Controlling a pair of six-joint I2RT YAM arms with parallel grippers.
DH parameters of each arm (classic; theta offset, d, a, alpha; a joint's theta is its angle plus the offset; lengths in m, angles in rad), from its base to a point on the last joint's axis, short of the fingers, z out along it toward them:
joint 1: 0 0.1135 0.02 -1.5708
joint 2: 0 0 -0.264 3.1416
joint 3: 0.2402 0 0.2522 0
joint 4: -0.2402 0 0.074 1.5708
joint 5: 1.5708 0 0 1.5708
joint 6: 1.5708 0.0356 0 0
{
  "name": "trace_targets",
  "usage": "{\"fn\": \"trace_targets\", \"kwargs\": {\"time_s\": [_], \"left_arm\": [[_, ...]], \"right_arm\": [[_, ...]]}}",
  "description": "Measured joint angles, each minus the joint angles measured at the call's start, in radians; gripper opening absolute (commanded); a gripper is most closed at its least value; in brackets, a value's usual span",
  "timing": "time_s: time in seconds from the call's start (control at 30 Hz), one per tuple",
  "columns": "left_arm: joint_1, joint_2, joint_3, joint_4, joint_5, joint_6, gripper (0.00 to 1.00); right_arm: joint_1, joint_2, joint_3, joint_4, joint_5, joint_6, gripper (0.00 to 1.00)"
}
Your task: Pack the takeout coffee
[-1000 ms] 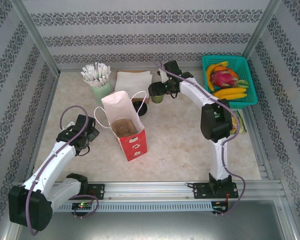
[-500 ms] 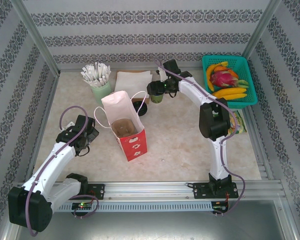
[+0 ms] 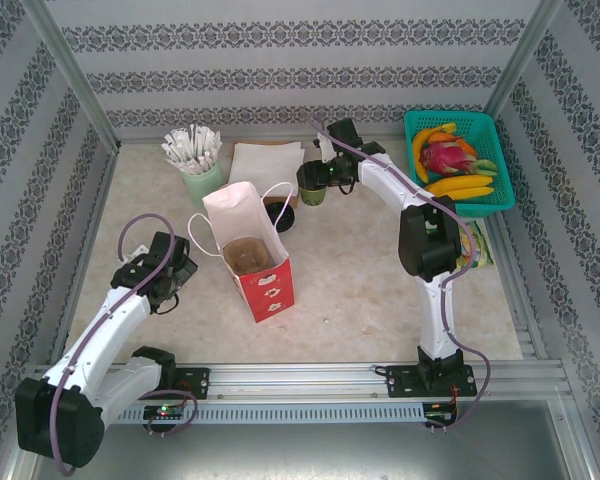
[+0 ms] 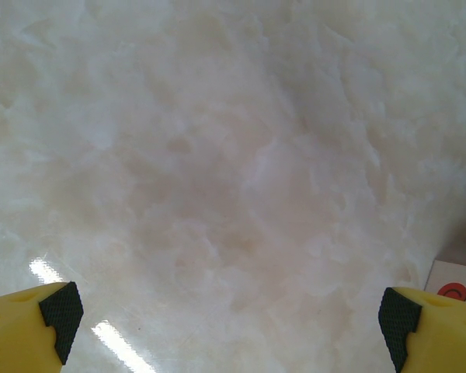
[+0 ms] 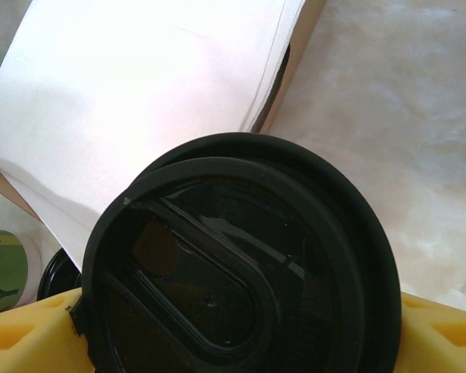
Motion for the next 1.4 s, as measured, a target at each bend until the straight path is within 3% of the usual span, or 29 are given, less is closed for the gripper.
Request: {"fn": "trace_targets", "kwargs": {"time_s": [0.23, 0.8, 1.3, 1.4], "left_arm": [[0.0, -0.034, 0.051, 0.0, 0.025, 0.005, 1.0], [0.0, -0.05, 0.108, 0.014, 0.07, 0.056, 1.0], [0.0, -0.05, 0.108, 0.032, 0.08, 0.065, 1.0], [0.0, -0.05, 0.108, 0.039, 0.08, 0.065, 1.0]], "right_arm": [[0.0, -0.097, -0.141, 0.02, 0.0, 0.027, 0.81], [0.036, -0.5, -0.654, 0.052, 0.012, 0.09, 0.81], [0.07, -0.722, -0.875, 0.031, 0.012, 0.128, 0.84], [0.073, -0.742, -0.895, 0.03, 0.012, 0.127, 0.9]]}}
